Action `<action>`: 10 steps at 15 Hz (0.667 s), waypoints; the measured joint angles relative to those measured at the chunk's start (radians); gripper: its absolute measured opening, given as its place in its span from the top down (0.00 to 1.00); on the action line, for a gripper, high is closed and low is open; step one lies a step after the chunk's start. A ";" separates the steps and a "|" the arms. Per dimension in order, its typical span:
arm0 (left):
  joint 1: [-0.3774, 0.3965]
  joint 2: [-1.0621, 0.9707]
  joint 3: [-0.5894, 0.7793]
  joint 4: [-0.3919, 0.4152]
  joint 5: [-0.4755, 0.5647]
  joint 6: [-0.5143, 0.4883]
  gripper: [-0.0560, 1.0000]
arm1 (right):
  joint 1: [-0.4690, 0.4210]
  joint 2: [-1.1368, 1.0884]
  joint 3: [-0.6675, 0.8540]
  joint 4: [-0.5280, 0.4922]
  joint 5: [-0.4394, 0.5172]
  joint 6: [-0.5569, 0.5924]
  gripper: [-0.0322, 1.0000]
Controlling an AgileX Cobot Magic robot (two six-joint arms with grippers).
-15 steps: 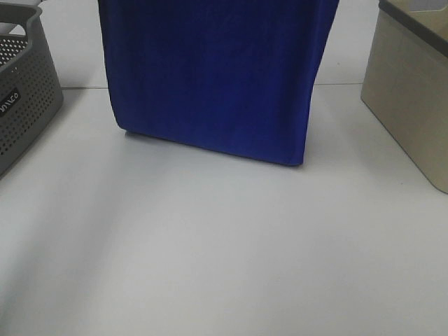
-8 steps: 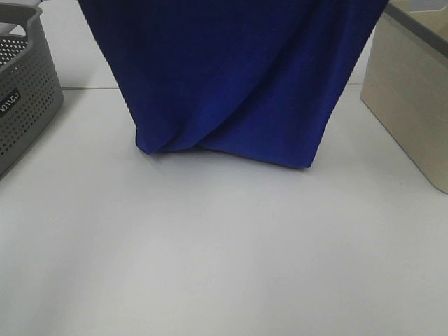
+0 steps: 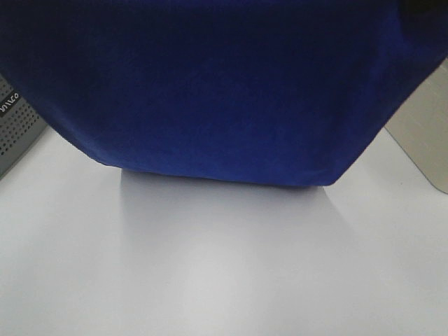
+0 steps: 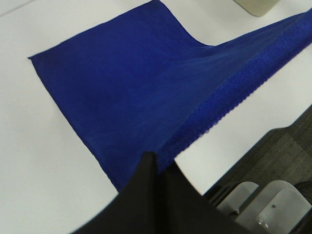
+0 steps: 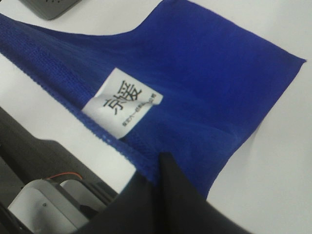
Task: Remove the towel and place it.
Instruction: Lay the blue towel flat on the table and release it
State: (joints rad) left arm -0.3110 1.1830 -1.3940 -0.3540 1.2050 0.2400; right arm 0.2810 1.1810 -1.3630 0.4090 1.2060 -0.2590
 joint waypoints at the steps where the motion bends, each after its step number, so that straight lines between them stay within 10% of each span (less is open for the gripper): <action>1: 0.000 -0.039 0.048 -0.018 -0.001 0.000 0.95 | 0.001 -0.026 0.049 0.010 -0.003 -0.001 0.95; 10: 0.000 -0.110 0.490 -0.190 -0.016 0.001 0.95 | 0.001 -0.154 0.398 0.055 -0.008 0.009 0.95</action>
State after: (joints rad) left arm -0.3110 1.0730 -0.9040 -0.5440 1.1890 0.2410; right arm 0.2820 1.0270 -0.9650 0.4640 1.1980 -0.2500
